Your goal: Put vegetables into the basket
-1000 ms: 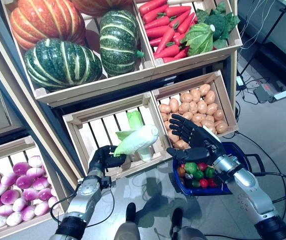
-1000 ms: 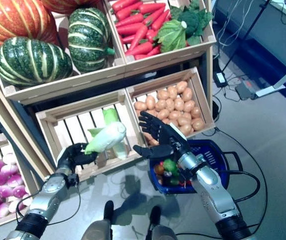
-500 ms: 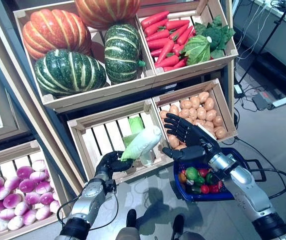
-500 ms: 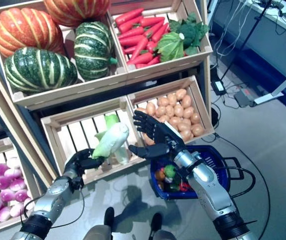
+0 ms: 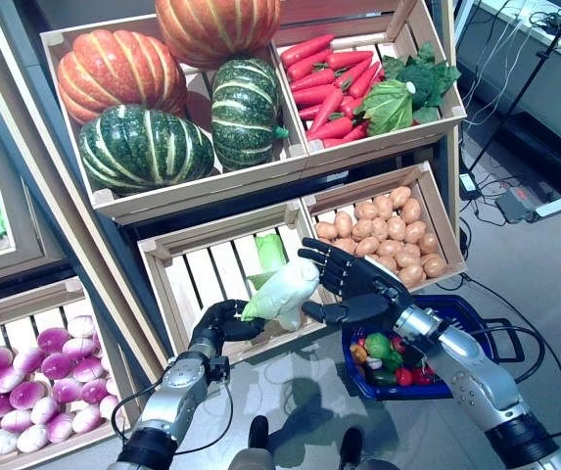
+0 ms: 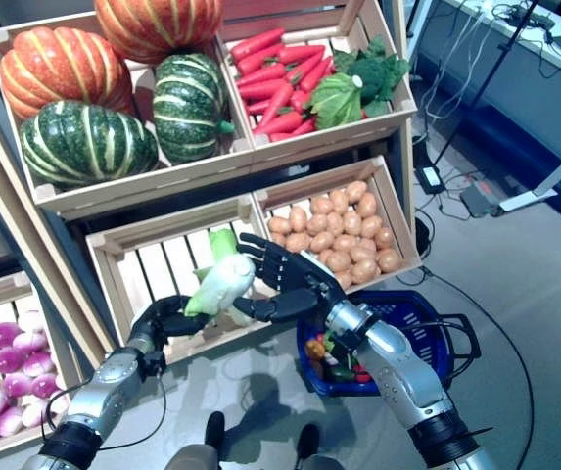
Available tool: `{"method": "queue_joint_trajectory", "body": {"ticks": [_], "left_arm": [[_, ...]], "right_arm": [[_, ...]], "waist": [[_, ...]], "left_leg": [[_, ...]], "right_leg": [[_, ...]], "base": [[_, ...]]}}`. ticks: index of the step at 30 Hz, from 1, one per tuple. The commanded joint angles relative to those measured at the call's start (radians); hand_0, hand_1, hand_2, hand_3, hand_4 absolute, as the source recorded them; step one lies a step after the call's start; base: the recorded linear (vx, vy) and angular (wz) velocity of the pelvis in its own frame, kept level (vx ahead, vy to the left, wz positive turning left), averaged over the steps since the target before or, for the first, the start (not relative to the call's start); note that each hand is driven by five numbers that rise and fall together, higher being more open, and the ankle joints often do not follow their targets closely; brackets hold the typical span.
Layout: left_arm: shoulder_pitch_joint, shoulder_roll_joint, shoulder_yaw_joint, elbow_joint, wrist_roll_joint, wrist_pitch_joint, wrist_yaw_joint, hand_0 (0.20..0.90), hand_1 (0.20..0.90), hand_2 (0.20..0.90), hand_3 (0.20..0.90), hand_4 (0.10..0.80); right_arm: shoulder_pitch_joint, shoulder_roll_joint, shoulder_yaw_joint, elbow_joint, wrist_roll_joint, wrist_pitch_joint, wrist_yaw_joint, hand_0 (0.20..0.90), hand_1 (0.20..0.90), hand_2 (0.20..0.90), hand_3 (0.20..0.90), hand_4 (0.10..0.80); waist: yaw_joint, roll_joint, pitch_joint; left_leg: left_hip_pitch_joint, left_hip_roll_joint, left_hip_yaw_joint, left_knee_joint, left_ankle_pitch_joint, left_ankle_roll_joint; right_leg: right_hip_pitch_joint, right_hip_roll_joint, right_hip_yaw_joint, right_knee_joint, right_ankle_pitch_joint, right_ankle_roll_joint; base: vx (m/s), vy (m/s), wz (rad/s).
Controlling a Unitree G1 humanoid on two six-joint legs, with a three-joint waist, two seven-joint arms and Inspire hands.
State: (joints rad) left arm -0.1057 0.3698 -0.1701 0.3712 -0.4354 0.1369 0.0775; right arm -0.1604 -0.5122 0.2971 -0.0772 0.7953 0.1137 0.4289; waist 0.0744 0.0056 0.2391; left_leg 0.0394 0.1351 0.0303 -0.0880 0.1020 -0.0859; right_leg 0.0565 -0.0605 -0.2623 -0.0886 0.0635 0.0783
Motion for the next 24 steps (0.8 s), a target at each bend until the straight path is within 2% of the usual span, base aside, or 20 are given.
{"method": "queue_joint_trajectory", "body": {"ticks": [1,7,16,24], "left_arm": [[-0.097,0.029,-0.060,-0.061,0.009,-0.073,-0.065,0.300,0.300,0.300,0.300,0.400],[-0.099,0.017,-0.076,-0.057,-0.013,-0.067,-0.077,0.300,0.300,0.300,0.300,0.400],[-0.101,-0.009,-0.090,-0.057,-0.029,-0.066,-0.096,0.300,0.300,0.300,0.300,0.400],[-0.102,-0.007,-0.099,-0.070,-0.020,-0.054,-0.089,0.300,0.300,0.300,0.300,0.400]], "right_arm": [[-0.087,0.086,0.082,-0.043,0.125,-0.025,0.150,0.900,0.900,0.900,0.900,0.800],[-0.096,0.128,0.107,-0.033,0.175,0.001,0.176,0.900,0.900,0.900,0.900,0.800],[-0.098,0.208,0.116,-0.008,0.231,-0.040,0.146,0.900,0.900,0.900,0.900,0.800],[-0.093,0.204,0.107,0.014,0.097,-0.105,0.037,0.900,0.900,0.900,0.900,0.800]], "waist": [[0.005,-0.053,-0.102],[0.011,-0.049,-0.113],[0.014,-0.042,-0.124],[0.008,-0.034,-0.129]], "left_leg": [[0.008,-0.025,-0.014,0.001,-0.040,-0.026],[0.009,-0.031,-0.021,0.001,-0.047,-0.024],[0.016,-0.035,-0.024,0.001,-0.056,-0.021],[0.017,-0.039,-0.023,0.001,-0.060,-0.018]], "right_leg": [[0.076,-0.056,-0.026,0.001,-0.041,0.034],[0.075,-0.062,-0.031,0.001,-0.039,0.037],[0.074,-0.068,-0.032,0.001,-0.035,0.039],[0.070,-0.072,-0.027,0.001,-0.033,0.042]], "base": [[0.000,0.000,0.00],[0.000,0.000,0.00],[0.008,0.004,0.03],[0.001,0.004,0.01]]}}
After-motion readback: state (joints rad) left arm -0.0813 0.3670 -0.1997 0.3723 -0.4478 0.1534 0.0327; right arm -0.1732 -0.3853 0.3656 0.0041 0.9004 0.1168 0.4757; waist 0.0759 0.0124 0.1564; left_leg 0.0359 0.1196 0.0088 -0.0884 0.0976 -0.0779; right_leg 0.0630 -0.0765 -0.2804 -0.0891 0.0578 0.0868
